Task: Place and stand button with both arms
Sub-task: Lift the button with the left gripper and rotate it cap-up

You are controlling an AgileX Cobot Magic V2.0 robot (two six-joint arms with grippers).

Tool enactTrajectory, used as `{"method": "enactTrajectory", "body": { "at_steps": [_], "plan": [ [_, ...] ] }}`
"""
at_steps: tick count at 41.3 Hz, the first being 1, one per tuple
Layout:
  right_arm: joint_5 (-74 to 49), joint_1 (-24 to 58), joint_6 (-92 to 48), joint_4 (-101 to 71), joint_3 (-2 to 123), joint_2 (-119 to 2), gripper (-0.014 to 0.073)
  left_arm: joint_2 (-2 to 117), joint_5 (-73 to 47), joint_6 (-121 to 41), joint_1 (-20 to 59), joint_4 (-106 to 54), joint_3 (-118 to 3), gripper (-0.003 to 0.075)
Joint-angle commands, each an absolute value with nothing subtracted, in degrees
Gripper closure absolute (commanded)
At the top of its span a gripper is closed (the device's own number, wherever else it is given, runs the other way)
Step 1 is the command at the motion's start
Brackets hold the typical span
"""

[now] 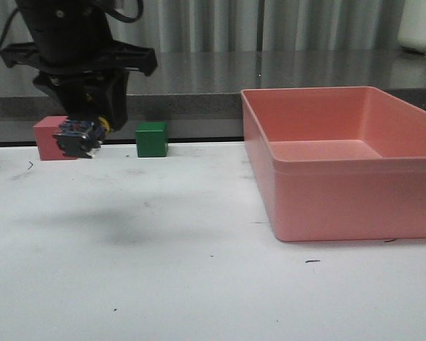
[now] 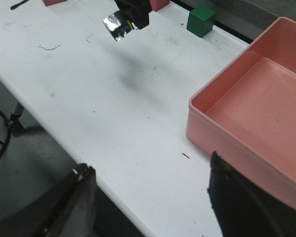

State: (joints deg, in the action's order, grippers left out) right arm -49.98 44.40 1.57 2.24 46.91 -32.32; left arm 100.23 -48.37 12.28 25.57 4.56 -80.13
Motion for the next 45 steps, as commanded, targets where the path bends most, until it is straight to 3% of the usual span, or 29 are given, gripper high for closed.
{"method": "enactTrajectory", "body": {
  "at_steps": [1,13,32,45],
  "plan": [
    [-46.5,44.1,1.3,2.3,48.3,-32.4,0.0085,92.7,-41.6,9.1,23.5,3.4,-77.0,0.0544],
    [-46.5,44.1,1.3,2.3,48.3,-32.4,0.0085,81.5,-23.1,-14.4,15.6,-15.8,-60.0,0.0544],
    [-46.5,44.1,1.3,2.3,48.3,-32.4,0.0085,74.1,20.1,-14.5,14.9,-18.0,-31.7,0.0544],
    [-46.5,44.1,1.3,2.3,48.3,-32.4,0.0085,74.2,37.4,-8.6,14.9,-12.9,-26.0,0.0544]
  ]
}}
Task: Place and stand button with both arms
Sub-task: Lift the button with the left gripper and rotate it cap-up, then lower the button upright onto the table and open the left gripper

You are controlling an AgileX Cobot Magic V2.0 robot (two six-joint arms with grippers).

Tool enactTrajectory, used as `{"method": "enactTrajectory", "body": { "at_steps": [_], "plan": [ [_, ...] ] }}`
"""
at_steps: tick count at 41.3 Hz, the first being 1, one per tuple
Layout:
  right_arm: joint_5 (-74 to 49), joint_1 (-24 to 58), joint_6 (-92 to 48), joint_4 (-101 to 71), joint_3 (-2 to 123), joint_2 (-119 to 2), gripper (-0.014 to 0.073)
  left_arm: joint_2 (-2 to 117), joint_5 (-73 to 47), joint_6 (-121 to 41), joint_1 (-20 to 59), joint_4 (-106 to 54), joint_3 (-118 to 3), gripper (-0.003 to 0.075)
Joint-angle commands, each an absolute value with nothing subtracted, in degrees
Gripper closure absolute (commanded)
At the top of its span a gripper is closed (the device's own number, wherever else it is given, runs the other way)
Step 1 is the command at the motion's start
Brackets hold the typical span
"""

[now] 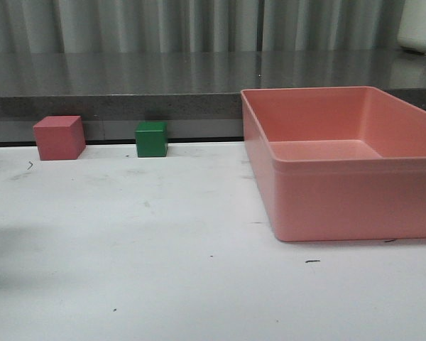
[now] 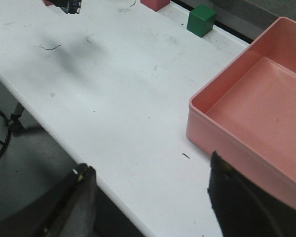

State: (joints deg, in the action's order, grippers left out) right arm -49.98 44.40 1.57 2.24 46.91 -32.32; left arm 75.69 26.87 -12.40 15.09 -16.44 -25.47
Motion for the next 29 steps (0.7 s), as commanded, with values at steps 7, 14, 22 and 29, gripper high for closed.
{"method": "enactTrajectory", "body": {
  "at_steps": [7,14,22,29],
  "plan": [
    [-46.5,44.1,1.3,2.3,48.3,-32.4,0.0085,78.5,47.0,1.4,14.9,-1.1,-24.7,0.0544],
    [-46.5,44.1,1.3,2.3,48.3,-32.4,0.0085,86.1,56.2,2.1,14.9,0.0,-24.3,0.0544],
    [-46.5,44.1,1.3,2.3,48.3,-32.4,0.0085,94.3,66.2,6.1,14.9,1.1,-24.3,0.0544],
    [-46.5,44.1,1.3,2.3,48.3,-32.4,0.0085,100.0,71.4,6.7,14.7,1.6,-24.3,0.0544]
  ]
}}
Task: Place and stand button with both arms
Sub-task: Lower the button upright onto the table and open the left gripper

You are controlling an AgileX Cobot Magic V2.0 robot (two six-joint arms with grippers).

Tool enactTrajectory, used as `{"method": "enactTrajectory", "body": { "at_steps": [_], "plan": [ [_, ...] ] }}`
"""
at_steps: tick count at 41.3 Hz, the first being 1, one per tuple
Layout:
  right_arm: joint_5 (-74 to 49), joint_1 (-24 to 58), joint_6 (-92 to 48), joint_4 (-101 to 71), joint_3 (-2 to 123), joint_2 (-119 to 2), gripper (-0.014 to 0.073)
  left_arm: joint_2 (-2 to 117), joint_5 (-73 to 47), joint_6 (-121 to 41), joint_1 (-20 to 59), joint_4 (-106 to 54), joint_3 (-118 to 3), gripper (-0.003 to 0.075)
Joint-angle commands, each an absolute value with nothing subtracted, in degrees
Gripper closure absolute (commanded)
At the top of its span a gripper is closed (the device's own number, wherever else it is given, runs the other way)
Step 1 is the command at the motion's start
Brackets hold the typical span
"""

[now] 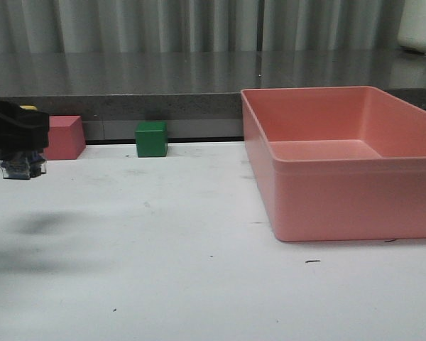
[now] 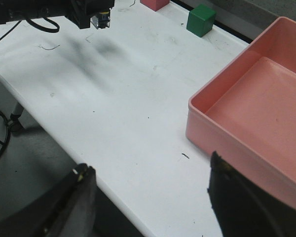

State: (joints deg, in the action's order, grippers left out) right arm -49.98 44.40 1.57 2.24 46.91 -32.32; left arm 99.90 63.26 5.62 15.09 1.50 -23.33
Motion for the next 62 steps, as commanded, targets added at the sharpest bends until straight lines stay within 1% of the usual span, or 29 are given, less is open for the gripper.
{"method": "enactTrajectory", "body": {
  "at_steps": [1,6,15,33,35,37,42,45,48,52,57,62],
  "plan": [
    [-46.5,44.1,1.3,2.3,48.3,-32.4,0.0085,100.9,72.2,6.8,14.7,1.6,-24.3,0.0544],
    [-46.5,44.1,1.3,2.3,48.3,-32.4,0.0085,104.5,75.8,6.8,14.7,2.3,-24.7,0.0544],
    [-46.5,44.1,1.3,2.3,48.3,-32.4,0.0085,109.5,76.3,7.8,14.7,3.0,-27.2,0.0544],
    [-46.5,44.1,1.3,2.3,48.3,-32.4,0.0085,111.9,76.5,8.7,14.7,5.5,-28.2,0.0538],
    [-46.5,44.1,1.3,2.3,48.3,-32.4,0.0085,111.7,76.7,8.7,14.7,5.6,-28.2,0.0524],
    [-46.5,44.1,1.3,2.3,48.3,-32.4,0.0085,111.7,76.7,8.7,14.7,5.6,-28.2,0.0493],
    [-46.5,44.1,1.3,2.3,48.3,-32.4,0.0085,111.6,76.7,8.7,14.7,5.6,-27.5,0.0381],
    [-46.5,44.1,1.3,2.3,48.3,-32.4,0.0085,111.2,76.7,8.7,14.7,5.8,-26.9,0.033],
    [-46.5,44.1,1.3,2.3,48.3,-32.4,0.0085,110.2,76.5,8.7,14.7,6.0,-26.1,0.0297],
    [-46.5,44.1,1.3,2.3,48.3,-32.4,0.0085,107.9,74.2,8.7,14.7,6.0,-24.8,0.0271],
    [-46.5,44.1,1.3,2.3,48.3,-32.4,0.0085,103.9,69.3,8.7,14.7,5.8,-23.4,0.0267],
    [-46.5,44.1,1.3,2.3,48.3,-32.4,0.0085,97.7,57.0,8.7,14.7,5.8,-23.1,0.0267]
  ]
}}
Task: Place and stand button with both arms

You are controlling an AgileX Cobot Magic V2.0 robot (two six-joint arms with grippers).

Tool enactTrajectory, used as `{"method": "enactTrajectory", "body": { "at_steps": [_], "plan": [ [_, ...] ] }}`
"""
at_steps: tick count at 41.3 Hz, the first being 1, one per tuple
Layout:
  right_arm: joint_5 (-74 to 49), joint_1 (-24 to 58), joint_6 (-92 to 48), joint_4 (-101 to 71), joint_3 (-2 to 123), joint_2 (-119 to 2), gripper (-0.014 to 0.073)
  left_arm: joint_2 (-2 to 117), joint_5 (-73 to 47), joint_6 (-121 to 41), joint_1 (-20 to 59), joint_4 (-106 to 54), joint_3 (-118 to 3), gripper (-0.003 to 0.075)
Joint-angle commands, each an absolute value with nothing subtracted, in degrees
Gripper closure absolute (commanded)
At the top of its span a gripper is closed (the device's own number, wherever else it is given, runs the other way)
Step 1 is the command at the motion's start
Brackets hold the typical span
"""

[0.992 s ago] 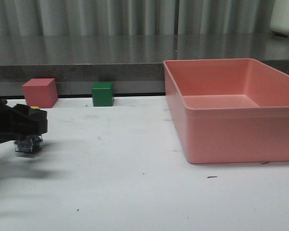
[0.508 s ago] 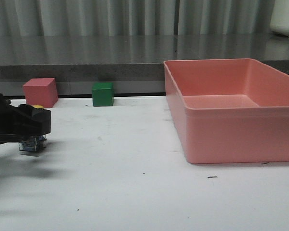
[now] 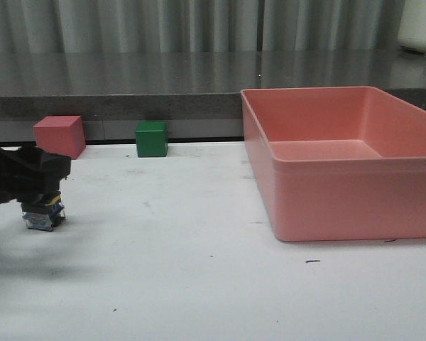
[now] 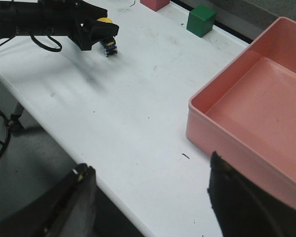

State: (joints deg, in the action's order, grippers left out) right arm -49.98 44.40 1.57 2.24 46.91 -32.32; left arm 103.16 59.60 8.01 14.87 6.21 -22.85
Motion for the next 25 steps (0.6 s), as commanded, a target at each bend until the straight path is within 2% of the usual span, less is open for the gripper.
{"method": "enactTrajectory", "body": {
  "at_steps": [1,7,12,17,25],
  "plan": [
    [-46.5,44.1,1.3,2.3,48.3,-32.4,0.0085,96.5,54.7,8.7,14.7,5.8,-23.1,0.0267],
    [-46.5,44.1,1.3,2.3,48.3,-32.4,0.0085,87.7,40.4,8.7,14.8,6.0,-23.1,0.0268],
    [-46.5,44.1,1.3,2.3,48.3,-32.4,0.0085,79.8,24.1,8.7,14.8,6.0,-24.9,0.0283],
    [-46.5,44.1,1.3,2.3,48.3,-32.4,0.0085,72.6,2.9,8.7,15.1,4.5,-30.7,0.0281],
    [-46.5,44.1,1.3,2.3,48.3,-32.4,0.0085,65.6,-23.0,8.7,16.9,3.9,-40.5,0.0281]
  ]
}}
